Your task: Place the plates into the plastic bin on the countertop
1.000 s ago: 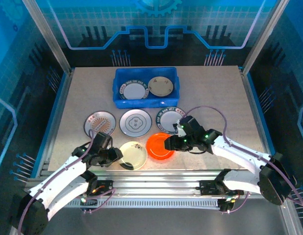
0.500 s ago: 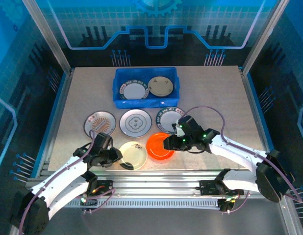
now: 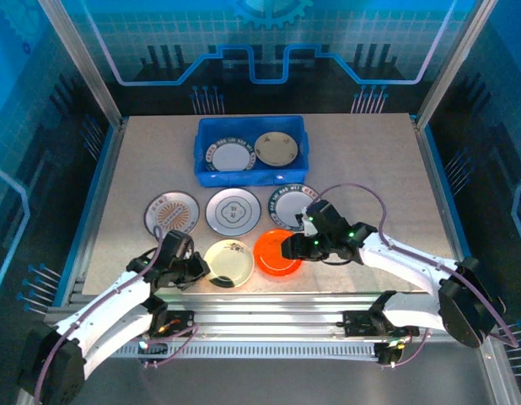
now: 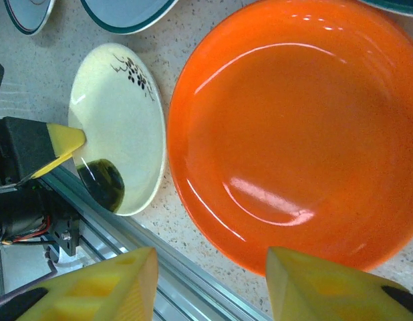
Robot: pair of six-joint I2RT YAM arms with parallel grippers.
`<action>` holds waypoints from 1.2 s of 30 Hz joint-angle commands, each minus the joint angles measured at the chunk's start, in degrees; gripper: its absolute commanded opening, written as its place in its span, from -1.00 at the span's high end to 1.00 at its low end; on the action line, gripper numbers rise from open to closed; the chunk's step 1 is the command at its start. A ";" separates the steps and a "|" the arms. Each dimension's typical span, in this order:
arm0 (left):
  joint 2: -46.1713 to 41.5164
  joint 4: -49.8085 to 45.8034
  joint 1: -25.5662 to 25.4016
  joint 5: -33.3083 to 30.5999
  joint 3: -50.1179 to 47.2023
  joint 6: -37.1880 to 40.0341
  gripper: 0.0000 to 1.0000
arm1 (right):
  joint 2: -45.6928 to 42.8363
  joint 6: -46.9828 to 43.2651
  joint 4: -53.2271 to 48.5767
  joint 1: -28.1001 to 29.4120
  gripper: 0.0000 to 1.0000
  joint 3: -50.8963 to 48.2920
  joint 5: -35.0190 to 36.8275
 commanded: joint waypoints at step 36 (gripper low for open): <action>4.25 2.09 -1.62 8.51 26.39 8.59 1.00 | 4.15 1.29 9.79 -2.24 -0.12 10.38 -2.85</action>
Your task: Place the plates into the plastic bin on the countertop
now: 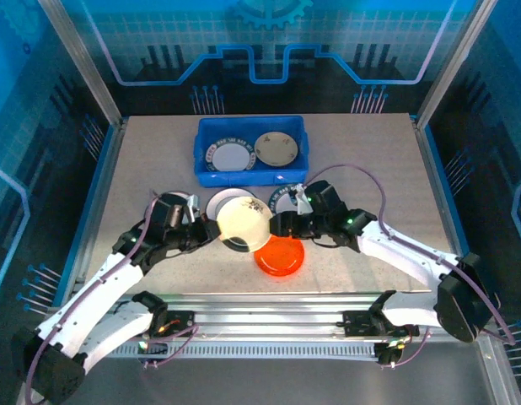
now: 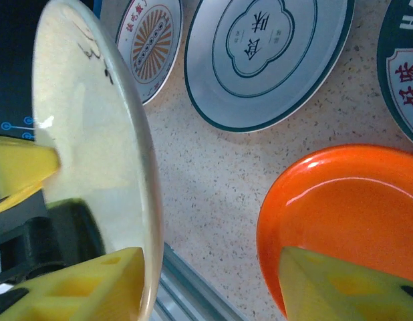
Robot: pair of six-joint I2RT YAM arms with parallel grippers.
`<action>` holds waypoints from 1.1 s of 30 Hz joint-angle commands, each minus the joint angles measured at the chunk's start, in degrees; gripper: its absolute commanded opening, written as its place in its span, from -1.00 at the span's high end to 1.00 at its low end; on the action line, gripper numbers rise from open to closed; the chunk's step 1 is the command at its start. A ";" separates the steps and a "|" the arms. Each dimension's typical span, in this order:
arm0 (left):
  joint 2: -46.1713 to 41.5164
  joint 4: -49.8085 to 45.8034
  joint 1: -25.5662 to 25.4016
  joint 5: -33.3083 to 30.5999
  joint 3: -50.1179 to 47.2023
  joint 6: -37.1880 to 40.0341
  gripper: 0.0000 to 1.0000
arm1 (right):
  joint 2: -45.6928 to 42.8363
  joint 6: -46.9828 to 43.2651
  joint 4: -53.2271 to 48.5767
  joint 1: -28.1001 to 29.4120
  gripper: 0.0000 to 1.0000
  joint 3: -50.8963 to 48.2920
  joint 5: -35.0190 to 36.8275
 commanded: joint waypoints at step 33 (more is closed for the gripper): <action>34.68 11.56 3.57 -3.06 30.69 13.93 1.00 | -6.67 5.77 6.36 -17.73 -0.17 -3.87 -5.72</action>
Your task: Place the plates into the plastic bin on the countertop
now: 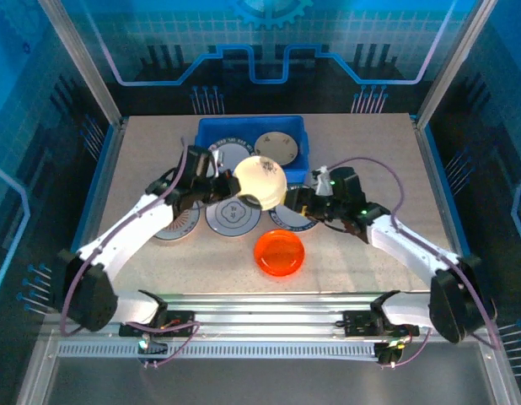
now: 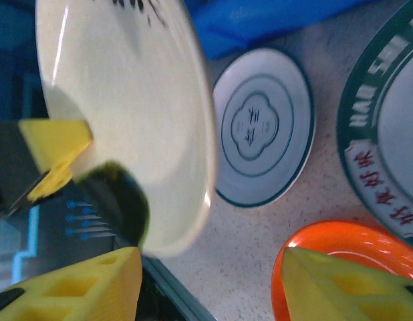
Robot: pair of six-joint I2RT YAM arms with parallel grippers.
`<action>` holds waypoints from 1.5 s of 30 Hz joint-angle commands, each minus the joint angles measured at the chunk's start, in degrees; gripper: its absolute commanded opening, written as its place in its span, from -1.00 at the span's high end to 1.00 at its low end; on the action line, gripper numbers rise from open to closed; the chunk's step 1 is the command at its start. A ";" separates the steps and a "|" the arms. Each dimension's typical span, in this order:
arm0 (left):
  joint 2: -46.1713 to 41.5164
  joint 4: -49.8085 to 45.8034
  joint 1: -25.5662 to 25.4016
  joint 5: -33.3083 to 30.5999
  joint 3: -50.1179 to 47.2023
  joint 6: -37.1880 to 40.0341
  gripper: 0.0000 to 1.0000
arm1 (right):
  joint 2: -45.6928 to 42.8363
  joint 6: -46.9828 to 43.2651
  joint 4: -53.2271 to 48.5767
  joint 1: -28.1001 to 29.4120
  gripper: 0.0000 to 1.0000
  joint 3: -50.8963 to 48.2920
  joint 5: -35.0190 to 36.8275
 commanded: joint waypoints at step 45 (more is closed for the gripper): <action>61.22 0.89 5.52 3.68 56.74 -6.17 1.00 | -14.81 -0.94 -12.37 -14.21 -0.13 -7.33 -1.27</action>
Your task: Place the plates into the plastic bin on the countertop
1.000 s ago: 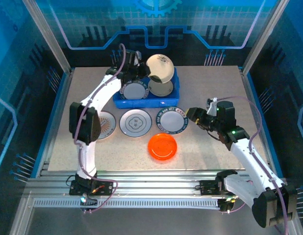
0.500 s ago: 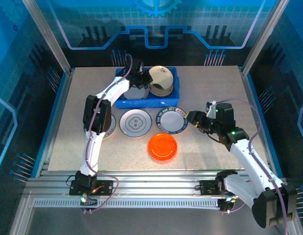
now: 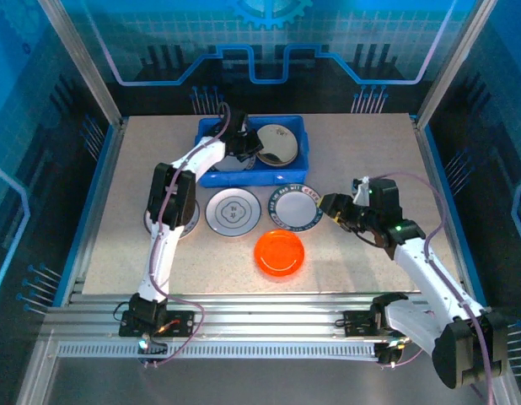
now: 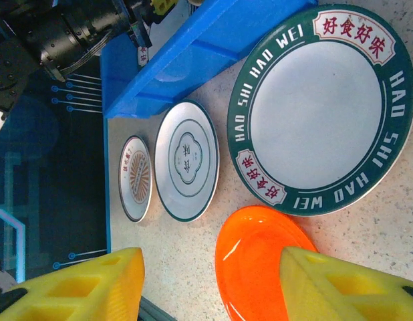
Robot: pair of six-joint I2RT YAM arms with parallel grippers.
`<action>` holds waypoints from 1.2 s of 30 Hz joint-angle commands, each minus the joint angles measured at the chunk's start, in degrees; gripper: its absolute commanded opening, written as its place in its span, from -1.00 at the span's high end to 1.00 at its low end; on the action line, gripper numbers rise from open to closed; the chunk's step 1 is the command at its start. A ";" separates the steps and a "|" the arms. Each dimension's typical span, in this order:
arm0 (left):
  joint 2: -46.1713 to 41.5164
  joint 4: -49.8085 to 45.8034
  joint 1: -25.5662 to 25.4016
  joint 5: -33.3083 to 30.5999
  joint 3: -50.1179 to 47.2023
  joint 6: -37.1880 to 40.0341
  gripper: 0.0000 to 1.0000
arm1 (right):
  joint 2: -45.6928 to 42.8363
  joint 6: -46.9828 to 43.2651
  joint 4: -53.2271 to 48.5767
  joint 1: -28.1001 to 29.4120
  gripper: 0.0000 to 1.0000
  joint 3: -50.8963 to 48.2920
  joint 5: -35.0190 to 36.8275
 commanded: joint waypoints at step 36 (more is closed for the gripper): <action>-9.35 -15.63 -6.71 -13.39 11.45 18.33 -0.99 | -4.38 -5.58 -7.66 1.50 -0.19 0.12 6.56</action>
